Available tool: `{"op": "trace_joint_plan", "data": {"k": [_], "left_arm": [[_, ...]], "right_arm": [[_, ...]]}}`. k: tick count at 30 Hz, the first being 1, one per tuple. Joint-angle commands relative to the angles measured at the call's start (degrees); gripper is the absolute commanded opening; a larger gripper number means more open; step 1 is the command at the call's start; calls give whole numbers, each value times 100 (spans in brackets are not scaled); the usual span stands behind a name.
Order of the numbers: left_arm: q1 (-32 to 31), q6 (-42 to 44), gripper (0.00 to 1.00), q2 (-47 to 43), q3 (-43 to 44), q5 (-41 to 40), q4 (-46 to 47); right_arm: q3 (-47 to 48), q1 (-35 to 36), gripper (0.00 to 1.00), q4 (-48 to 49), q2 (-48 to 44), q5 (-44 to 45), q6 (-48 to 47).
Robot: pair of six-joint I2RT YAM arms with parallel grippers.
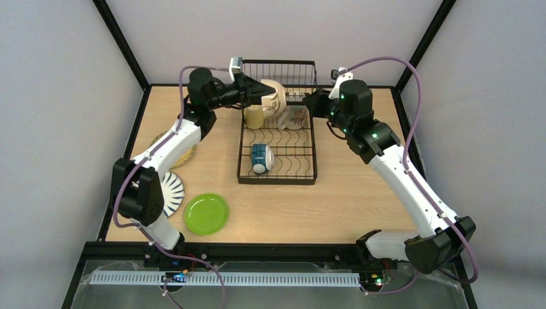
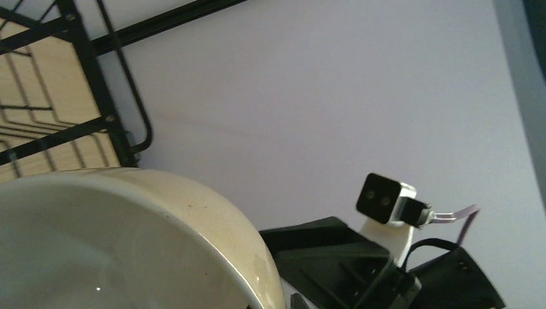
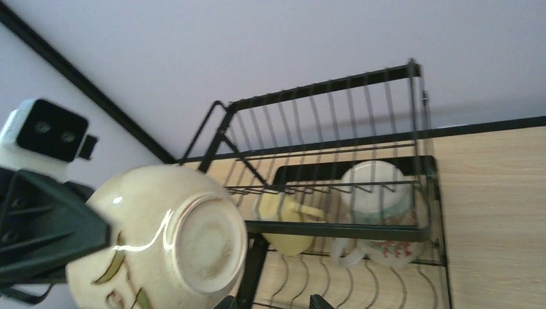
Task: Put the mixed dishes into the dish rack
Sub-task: Insert the bowl into the dish rack.
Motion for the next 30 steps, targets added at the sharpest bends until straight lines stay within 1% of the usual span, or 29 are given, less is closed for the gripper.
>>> {"op": "trace_joint_plan", "data": {"k": [1, 7, 13, 17, 23, 26, 30], "left_arm": [[-148, 701, 2, -357, -130, 47, -579], [-640, 767, 2, -465, -625, -292, -492], [-1310, 593, 2, -487, -1133, -833, 39], [-1581, 294, 2, -579, -1747, -1320, 809], [-1829, -172, 2, -525, -2774, -2043, 2083], [-1923, -357, 2, -325, -3003, -2299, 2590], [-2075, -514, 2, 33, -2999, -2504, 3107]], "right_arm": [[-205, -57, 62, -433, -47, 776, -99], [-582, -368, 62, -212, -27, 875, 166], [-1005, -929, 62, 133, -73, 461, 537], [-1231, -1246, 62, 350, -137, 103, 741], [-1531, -1363, 62, 678, -154, -298, 925], [-1618, -1366, 62, 758, -95, -370, 981], [-1709, -1373, 62, 901, -38, -462, 1025]]}}
